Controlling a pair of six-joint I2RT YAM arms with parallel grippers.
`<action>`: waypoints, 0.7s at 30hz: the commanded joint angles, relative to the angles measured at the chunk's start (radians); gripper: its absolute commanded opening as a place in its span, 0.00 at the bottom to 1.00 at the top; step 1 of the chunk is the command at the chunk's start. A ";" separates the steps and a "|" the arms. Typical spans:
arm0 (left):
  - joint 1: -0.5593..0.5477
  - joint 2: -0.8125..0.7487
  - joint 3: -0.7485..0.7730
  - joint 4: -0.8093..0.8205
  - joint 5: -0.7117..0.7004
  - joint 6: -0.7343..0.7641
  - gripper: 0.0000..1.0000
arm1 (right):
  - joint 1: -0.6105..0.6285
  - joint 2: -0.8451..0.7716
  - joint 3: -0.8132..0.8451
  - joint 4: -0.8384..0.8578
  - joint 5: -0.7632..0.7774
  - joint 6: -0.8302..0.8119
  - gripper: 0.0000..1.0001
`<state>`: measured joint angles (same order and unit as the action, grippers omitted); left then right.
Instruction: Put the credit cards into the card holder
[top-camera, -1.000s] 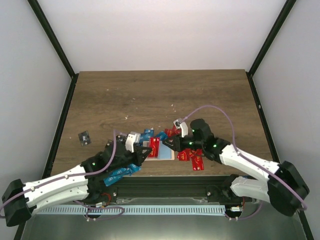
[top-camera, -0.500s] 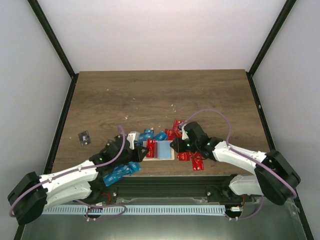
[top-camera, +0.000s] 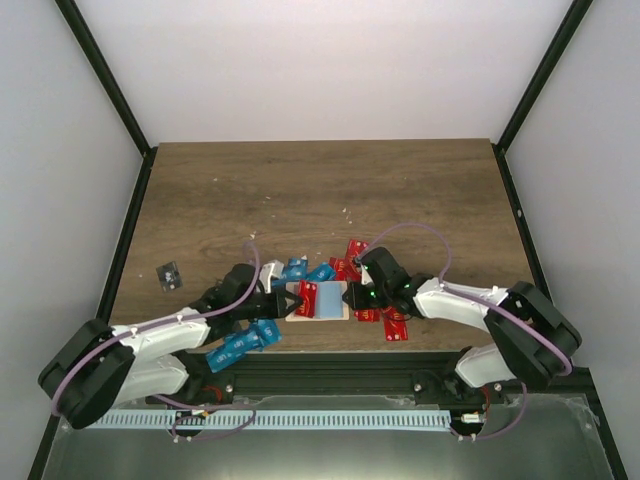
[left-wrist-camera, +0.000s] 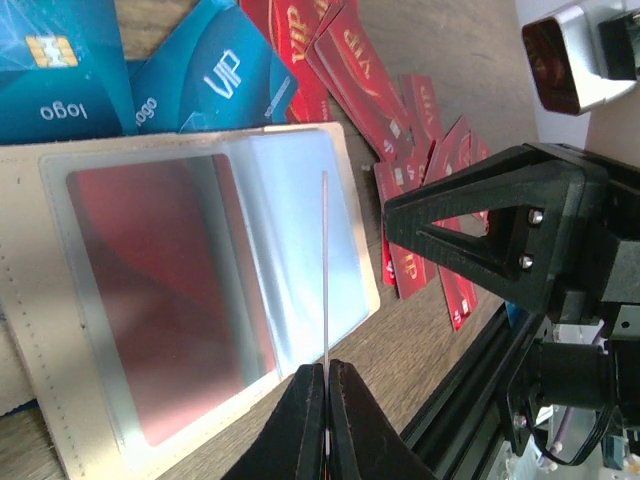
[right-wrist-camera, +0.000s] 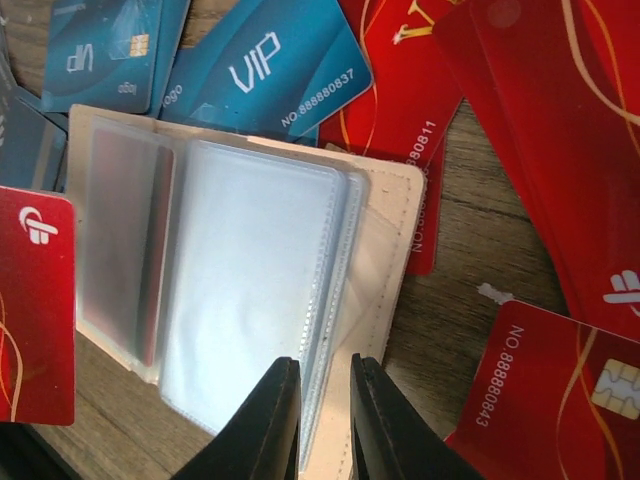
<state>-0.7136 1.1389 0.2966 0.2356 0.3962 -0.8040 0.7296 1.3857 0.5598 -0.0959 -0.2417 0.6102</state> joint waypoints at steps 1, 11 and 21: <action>0.019 0.057 -0.003 0.074 0.070 0.013 0.04 | 0.001 0.023 0.007 0.018 0.031 -0.006 0.17; 0.040 0.170 0.010 0.118 0.099 0.006 0.04 | 0.001 0.072 -0.007 0.029 0.038 -0.005 0.16; 0.043 0.242 0.020 0.142 0.108 0.001 0.04 | 0.001 0.087 -0.031 0.051 0.023 -0.009 0.15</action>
<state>-0.6743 1.3575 0.3012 0.3401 0.4877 -0.8062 0.7296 1.4563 0.5518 -0.0544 -0.2237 0.6102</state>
